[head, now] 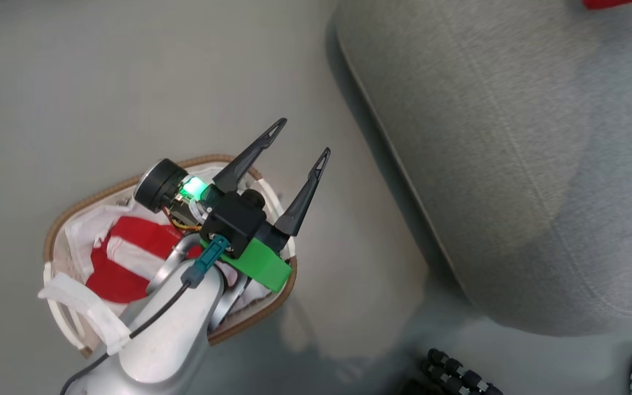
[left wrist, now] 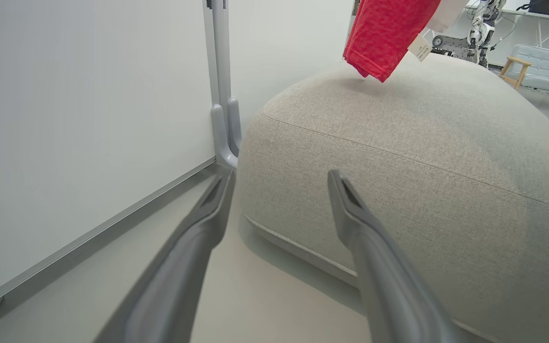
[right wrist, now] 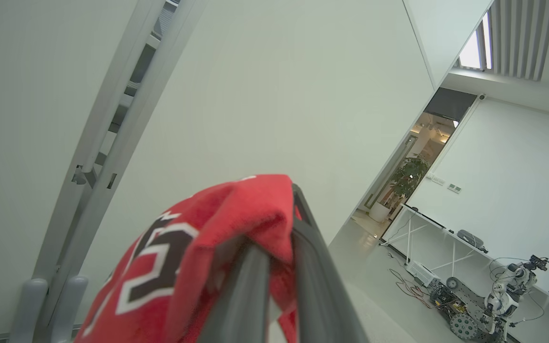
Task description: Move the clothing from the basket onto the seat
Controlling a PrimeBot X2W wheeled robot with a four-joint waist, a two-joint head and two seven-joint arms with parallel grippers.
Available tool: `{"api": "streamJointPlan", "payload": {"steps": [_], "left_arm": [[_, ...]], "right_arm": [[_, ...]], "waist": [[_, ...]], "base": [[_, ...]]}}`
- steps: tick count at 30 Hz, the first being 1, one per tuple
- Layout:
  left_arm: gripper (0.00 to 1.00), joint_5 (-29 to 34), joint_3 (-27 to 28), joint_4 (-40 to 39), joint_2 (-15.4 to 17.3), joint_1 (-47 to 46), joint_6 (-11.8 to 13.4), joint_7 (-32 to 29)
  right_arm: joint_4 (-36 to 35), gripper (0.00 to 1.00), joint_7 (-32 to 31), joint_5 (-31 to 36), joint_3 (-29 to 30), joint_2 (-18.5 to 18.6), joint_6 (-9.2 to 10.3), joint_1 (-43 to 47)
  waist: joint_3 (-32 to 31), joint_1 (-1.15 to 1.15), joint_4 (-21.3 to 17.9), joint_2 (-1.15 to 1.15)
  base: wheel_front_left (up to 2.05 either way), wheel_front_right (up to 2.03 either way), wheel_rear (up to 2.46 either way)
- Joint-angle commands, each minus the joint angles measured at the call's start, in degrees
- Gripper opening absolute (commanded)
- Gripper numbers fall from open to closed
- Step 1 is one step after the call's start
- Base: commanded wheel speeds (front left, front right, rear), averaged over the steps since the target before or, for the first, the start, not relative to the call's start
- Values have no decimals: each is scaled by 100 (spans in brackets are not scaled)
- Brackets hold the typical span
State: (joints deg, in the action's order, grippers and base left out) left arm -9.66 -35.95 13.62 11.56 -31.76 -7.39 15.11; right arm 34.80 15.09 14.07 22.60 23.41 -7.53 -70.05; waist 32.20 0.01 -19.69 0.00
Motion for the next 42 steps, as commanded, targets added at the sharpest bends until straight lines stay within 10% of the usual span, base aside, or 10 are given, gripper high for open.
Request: {"api": "streamJointPlan", "payload": {"steps": [1, 17, 19, 20, 21, 42], "left_arm": [[100, 51, 3, -38, 62, -152, -14, -10], [100, -28, 75, 21, 41, -273, 86, 3], [100, -36, 94, 40, 46, -233, 88, 4], [100, -46, 107, 53, 45, -208, 88, 4], [100, -57, 122, 65, 40, -180, 97, 4], [100, -450, 1196, 219, -500, 946, 95, 5]], "right_arm": [[130, 0, 13, 74, 90, 23, 8, -126], [826, 0, 13, 600, 513, -700, 8, 794], [834, 34, 12, 652, 567, -777, 8, 950], [805, 93, 13, 672, 580, -807, 8, 1016], [768, 100, 13, 683, 583, -840, 8, 1083], [103, 100, 13, -94, -550, -1125, 8, 2700]], "waist": [[898, -1, 645, 0], [1215, -1, 867, 0], [1150, -1, 865, 0], [1118, -1, 866, 0], [1075, -1, 867, 0], [-1256, -1, 1234, 0]], "base": [[0, 0, 0], [0, 0, 0], [0, 0, 0], [0, 0, 0], [0, 0, 0], [0, 0, 0]]}}
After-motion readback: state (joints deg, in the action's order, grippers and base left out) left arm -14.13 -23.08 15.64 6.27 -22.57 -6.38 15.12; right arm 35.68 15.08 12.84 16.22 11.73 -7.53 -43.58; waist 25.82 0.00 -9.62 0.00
